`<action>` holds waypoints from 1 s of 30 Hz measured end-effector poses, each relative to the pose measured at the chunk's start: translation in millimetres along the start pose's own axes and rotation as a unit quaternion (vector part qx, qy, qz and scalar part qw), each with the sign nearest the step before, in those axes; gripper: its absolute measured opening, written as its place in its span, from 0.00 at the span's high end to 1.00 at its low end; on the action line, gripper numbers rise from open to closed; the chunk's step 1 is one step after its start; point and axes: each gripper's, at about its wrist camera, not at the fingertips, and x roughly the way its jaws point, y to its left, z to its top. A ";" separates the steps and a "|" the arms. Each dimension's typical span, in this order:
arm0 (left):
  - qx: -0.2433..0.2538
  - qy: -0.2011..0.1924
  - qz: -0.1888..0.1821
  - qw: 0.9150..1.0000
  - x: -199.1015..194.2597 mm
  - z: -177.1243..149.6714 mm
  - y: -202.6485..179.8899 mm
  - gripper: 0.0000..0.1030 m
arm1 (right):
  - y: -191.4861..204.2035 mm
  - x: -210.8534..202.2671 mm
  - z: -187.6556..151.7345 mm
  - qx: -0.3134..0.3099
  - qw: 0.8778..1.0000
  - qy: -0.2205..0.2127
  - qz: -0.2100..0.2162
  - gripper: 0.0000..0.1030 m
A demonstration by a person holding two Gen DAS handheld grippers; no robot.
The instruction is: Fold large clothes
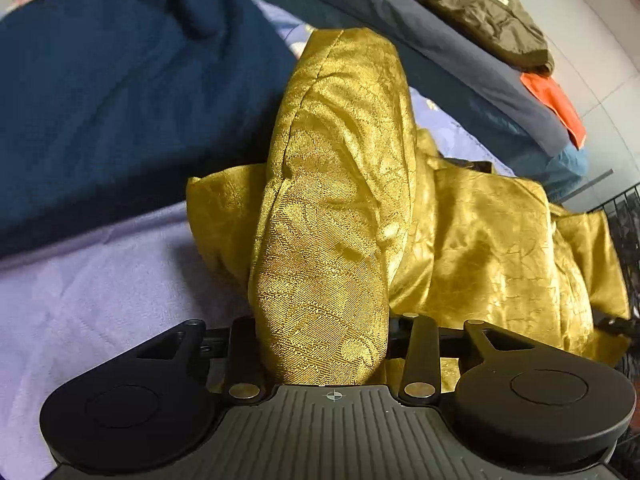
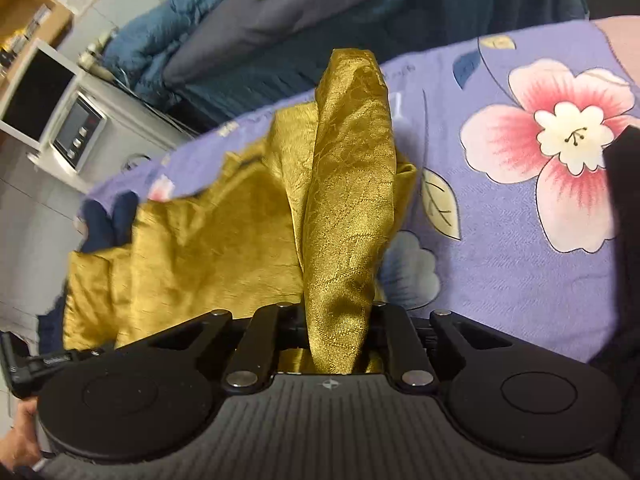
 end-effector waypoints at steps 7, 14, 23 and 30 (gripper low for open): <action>0.076 -0.041 -0.007 0.996 -31.1 14.1 -53.9 0.26 | 32.8 -48.1 10.2 -0.054 0.998 -0.031 0.005 0.88; 0.149 -0.079 -0.078 0.983 -46.6 33.9 -144.1 0.26 | 65.2 -111.5 30.8 -0.128 0.990 -0.061 -0.015 0.90; 0.244 -0.063 -0.230 0.940 -25.5 28.9 -314.1 0.27 | 20.6 -285.3 43.4 -0.128 0.972 -0.166 -0.110 0.91; 0.324 -0.031 -0.346 0.880 -15.8 -16.3 -451.7 0.26 | -61.1 -440.9 -6.5 -0.046 0.940 -0.235 -0.242 0.91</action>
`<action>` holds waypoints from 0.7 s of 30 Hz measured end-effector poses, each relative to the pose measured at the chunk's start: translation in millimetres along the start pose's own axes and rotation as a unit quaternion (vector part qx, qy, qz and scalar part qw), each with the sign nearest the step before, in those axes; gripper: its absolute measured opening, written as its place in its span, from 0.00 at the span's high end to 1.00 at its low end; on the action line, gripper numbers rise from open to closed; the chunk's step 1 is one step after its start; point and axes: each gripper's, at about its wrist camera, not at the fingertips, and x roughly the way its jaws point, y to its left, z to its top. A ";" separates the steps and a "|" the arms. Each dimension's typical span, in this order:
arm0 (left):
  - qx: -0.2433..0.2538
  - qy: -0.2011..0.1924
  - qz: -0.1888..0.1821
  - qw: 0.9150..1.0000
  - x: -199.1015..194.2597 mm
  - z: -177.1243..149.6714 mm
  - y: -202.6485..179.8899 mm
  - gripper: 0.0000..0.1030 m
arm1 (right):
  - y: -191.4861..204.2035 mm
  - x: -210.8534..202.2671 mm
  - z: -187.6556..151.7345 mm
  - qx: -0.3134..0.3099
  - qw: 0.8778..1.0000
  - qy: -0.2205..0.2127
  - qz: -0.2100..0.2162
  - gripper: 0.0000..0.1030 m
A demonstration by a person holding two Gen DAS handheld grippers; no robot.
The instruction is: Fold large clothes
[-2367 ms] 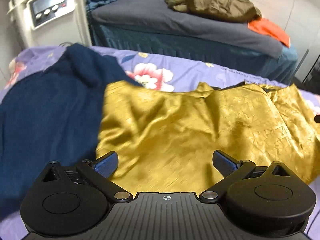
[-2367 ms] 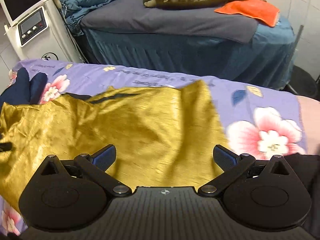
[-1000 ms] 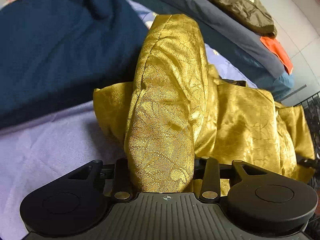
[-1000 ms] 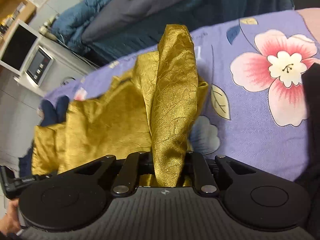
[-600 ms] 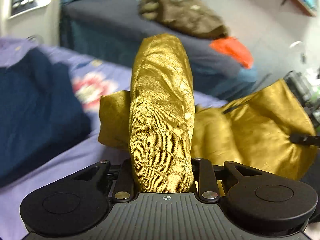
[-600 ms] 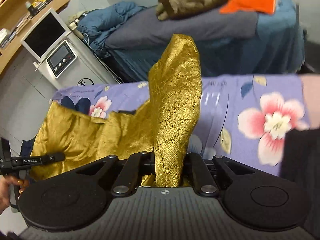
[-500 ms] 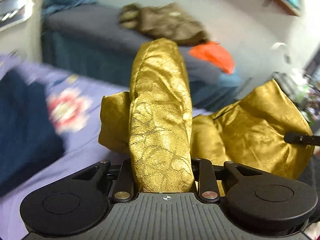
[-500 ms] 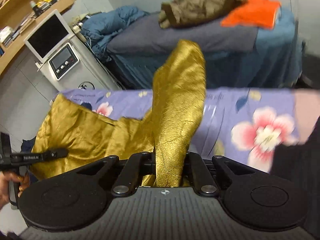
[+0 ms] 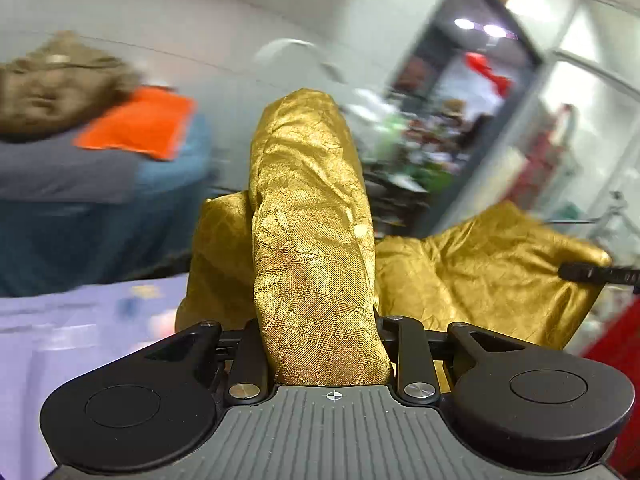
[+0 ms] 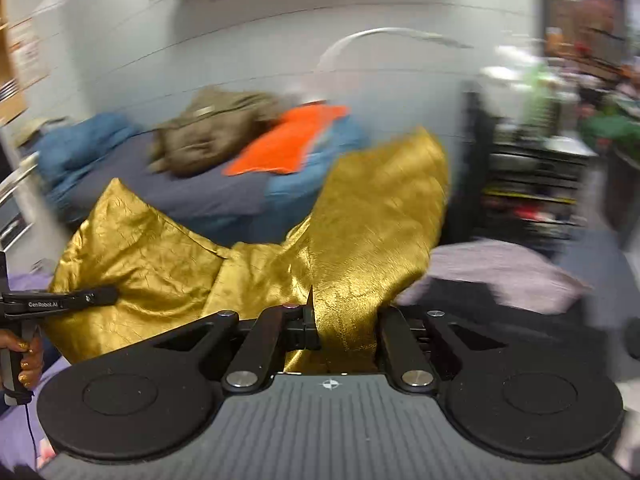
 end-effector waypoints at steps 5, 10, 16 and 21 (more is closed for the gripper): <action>0.026 0.017 -0.056 0.998 56.4 34.5 -59.9 0.25 | -62.9 -77.8 -18.5 0.047 0.995 -0.050 -0.066 0.91; 0.072 -0.010 -0.093 0.993 73.4 78.4 -123.2 0.25 | -99.7 -106.9 -5.9 0.067 0.989 -0.087 -0.098 0.91; 0.067 -0.023 -0.075 0.995 42.1 36.4 -87.7 0.28 | -92.2 -138.2 17.9 0.034 0.985 -0.138 -0.096 0.91; -0.011 0.104 0.047 0.993 74.2 -56.5 19.3 0.26 | -114.6 -104.1 -25.9 0.059 0.995 -0.043 -0.075 0.90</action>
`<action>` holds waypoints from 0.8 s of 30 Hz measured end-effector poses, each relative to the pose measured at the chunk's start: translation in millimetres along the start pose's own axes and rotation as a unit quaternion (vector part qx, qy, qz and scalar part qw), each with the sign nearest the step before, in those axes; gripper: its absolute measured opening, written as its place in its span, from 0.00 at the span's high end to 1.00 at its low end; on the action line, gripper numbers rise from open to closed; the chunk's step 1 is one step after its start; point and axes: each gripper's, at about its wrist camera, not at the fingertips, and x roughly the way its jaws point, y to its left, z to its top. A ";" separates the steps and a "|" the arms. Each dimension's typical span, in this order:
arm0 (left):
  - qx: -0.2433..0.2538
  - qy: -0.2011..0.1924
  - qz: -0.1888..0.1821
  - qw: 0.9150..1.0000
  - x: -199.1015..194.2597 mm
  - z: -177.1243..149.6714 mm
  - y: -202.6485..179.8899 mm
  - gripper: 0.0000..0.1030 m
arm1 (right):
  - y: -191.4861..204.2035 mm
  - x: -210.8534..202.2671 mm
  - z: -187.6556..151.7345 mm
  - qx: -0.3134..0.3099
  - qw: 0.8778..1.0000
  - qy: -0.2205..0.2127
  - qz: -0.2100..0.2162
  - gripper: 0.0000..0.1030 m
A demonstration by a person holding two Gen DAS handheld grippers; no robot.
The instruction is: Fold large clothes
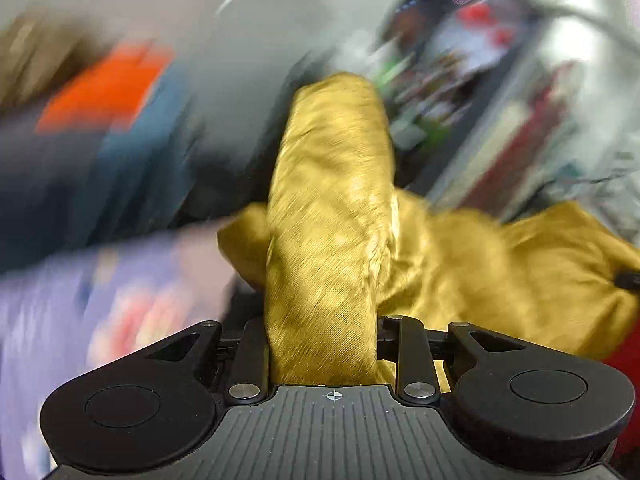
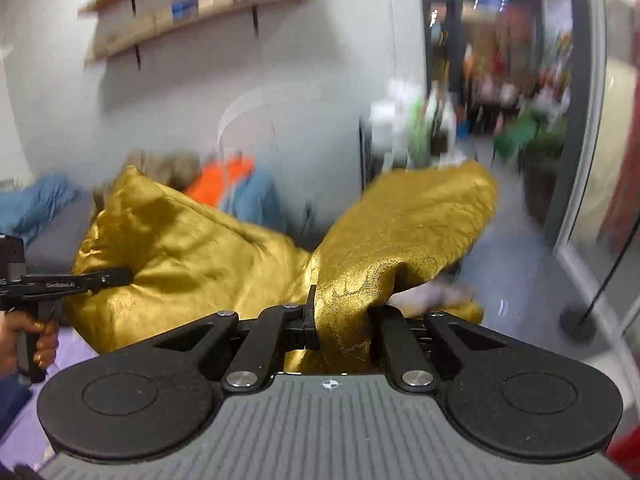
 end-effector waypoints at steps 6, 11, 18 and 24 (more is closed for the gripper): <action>-0.016 0.049 0.040 0.998 29.0 -48.8 51.0 0.28 | -22.1 87.1 -63.7 0.036 0.995 0.078 -0.045 0.86; 0.023 0.029 0.064 0.997 32.1 -27.1 28.7 0.23 | -29.3 127.4 -67.6 0.043 0.993 0.093 -0.066 0.73; 0.018 -0.010 0.063 0.998 35.1 17.1 7.7 0.18 | -34.8 110.9 -62.0 0.073 0.991 0.014 -0.107 0.84; 0.058 0.041 0.088 0.994 76.8 9.8 -4.8 0.00 | -54.8 129.1 -83.8 0.092 0.983 0.034 -0.156 0.84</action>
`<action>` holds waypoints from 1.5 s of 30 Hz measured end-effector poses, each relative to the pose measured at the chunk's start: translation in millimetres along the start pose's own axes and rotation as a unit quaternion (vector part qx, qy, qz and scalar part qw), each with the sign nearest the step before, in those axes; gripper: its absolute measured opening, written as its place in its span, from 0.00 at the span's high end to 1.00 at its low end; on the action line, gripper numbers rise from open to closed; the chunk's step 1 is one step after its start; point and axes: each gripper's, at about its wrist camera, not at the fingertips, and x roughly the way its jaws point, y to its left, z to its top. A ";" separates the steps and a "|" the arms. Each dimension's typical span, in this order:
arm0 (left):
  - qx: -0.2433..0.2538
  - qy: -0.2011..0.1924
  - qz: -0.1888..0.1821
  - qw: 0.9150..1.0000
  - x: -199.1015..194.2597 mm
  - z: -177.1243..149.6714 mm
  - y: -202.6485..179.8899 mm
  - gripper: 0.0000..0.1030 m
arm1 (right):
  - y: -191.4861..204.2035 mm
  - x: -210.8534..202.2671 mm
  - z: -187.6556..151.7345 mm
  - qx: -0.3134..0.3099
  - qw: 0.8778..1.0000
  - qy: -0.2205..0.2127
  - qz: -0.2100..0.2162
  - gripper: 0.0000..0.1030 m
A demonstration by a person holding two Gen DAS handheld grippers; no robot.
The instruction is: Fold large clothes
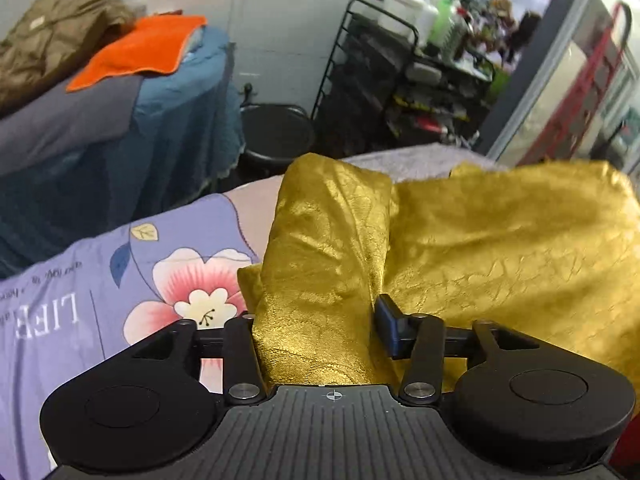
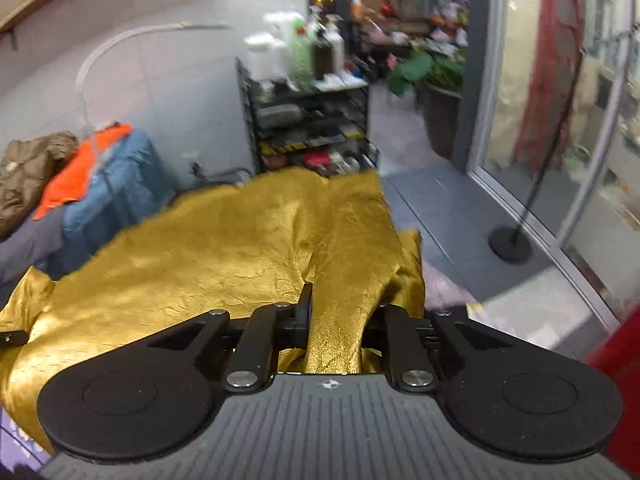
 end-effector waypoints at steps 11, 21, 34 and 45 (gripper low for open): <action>0.038 0.004 0.063 0.997 -26.6 2.0 5.1 0.00 | 3.2 9.6 -8.3 0.012 0.998 0.041 -0.046 0.40; 0.110 -0.015 0.084 0.990 -117.6 -9.8 -38.4 0.00 | 45.8 -83.5 -5.2 -0.042 0.997 -0.015 -0.065 0.01; 0.165 0.090 0.133 0.973 -116.2 -69.1 -116.5 0.00 | 166.1 -82.7 -47.1 -0.204 0.975 0.086 -0.025 0.01; 0.119 0.112 0.125 0.978 -115.7 -71.9 -115.5 0.00 | 167.0 -82.8 -60.4 -0.183 0.978 0.098 -0.035 0.01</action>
